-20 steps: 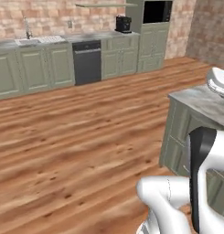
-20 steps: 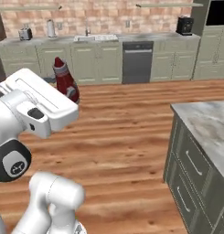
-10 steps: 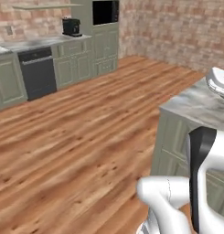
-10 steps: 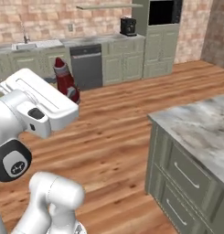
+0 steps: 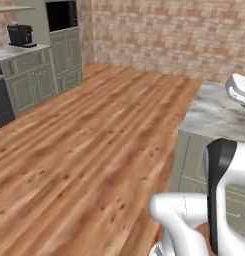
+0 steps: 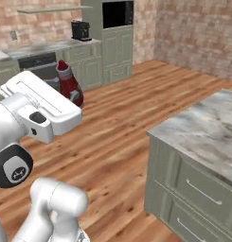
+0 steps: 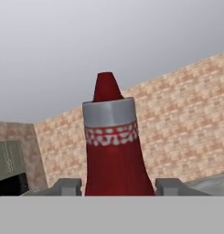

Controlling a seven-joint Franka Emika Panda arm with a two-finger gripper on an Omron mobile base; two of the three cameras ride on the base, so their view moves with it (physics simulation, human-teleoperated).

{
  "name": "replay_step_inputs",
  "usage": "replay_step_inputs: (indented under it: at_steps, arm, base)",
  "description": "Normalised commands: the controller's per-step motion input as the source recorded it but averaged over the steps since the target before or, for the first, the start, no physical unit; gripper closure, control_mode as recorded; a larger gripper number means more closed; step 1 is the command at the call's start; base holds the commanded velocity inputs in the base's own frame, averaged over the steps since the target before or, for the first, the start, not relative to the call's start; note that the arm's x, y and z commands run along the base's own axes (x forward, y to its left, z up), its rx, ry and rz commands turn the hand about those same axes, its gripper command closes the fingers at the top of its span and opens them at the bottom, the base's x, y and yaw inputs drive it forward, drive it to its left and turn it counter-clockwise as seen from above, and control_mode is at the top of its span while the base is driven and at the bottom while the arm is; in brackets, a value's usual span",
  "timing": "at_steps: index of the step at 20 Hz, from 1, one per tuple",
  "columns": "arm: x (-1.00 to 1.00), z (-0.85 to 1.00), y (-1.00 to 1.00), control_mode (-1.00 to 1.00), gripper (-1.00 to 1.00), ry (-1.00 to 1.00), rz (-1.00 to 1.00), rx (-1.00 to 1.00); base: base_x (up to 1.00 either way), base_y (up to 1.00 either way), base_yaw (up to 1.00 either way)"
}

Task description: Move the hot dog bun to the plate on the dining table and place the condiment next to that plate. Then navigate to the fridge and take the sausage and place it on the plate as well.

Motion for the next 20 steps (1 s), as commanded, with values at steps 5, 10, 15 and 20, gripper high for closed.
replay_step_inputs:
  at_steps: [5, 10, 15, 20]
  arm:
    - [0.0, 0.0, 0.0, 1.0, 1.0, 0.0, 0.0, 0.0]
    - [0.0, 0.0, 0.0, 1.0, 1.0, 0.0, 0.0, 0.0]
    - [0.0, 0.0, 0.0, 1.0, 1.0, 0.0, 0.0, 0.0]
    - [0.0, 0.0, 0.0, 1.0, 1.0, 0.0, 0.0, 0.0]
  base:
    - [0.88, 0.84, -0.47]
    - [0.84, 0.86, -0.46]
    - [0.87, 0.87, -0.46]
    - [0.91, 0.87, -0.45]
